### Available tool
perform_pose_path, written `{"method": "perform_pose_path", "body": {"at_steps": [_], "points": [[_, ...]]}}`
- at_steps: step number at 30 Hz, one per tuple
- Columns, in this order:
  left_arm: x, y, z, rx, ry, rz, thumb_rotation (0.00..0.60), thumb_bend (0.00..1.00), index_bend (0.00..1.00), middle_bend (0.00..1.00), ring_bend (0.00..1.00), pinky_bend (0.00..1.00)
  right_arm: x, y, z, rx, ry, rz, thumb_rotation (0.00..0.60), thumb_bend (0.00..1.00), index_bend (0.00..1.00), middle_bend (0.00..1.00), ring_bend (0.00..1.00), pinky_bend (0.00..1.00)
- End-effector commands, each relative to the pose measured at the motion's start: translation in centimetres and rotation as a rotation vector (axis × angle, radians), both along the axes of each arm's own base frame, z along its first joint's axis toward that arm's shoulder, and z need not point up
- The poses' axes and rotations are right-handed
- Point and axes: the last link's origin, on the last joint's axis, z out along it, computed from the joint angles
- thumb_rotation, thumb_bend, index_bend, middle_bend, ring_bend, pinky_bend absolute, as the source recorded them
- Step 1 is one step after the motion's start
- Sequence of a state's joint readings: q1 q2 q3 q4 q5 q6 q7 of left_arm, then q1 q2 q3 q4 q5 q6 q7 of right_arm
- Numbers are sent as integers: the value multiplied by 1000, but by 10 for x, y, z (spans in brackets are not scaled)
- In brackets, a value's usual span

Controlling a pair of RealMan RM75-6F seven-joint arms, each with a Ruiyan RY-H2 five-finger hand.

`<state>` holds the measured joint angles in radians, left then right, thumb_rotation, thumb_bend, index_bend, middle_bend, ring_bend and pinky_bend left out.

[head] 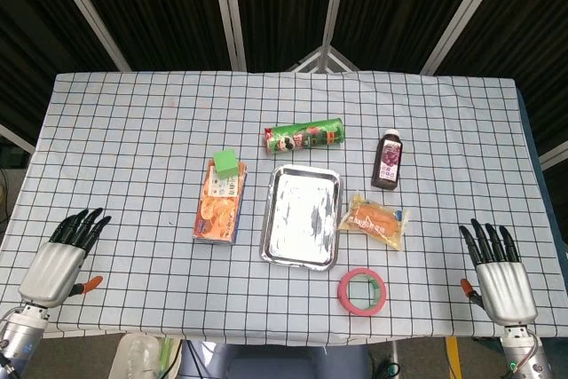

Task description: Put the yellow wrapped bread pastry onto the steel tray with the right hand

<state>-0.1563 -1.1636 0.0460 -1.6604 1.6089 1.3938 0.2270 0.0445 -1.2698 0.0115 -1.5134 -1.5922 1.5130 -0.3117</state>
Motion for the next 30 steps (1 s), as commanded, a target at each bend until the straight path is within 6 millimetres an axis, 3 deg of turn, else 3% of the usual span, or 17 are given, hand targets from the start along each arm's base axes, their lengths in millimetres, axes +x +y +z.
{"method": "perform_pose_path", "body": {"at_steps": [1, 8, 13, 21, 30], "points": [[0, -1, 0, 2, -1, 0, 600, 81, 0, 0, 0, 92, 1, 0, -2, 7, -1, 3, 600, 289, 0, 0, 0, 68], [3, -4, -2, 2, 4, -10, 600, 81, 0, 0, 0, 92, 13, -5, -24, 115, -51, 51, 600, 290, 0, 0, 0, 67], [3, -3, -3, 4, 7, -4, 600, 82, 0, 0, 0, 92, 31, -31, -46, 187, -75, 94, 600, 289, 0, 0, 0, 67], [0, 0, 2, 16, -5, 7, 600, 81, 0, 0, 0, 92, 59, -88, -83, 252, -45, 63, 600, 290, 0, 0, 0, 67], [-2, 1, 5, 19, -15, 14, 600, 81, 0, 0, 0, 92, 73, -122, -106, 278, -35, 7, 600, 290, 0, 0, 0, 68]]}}
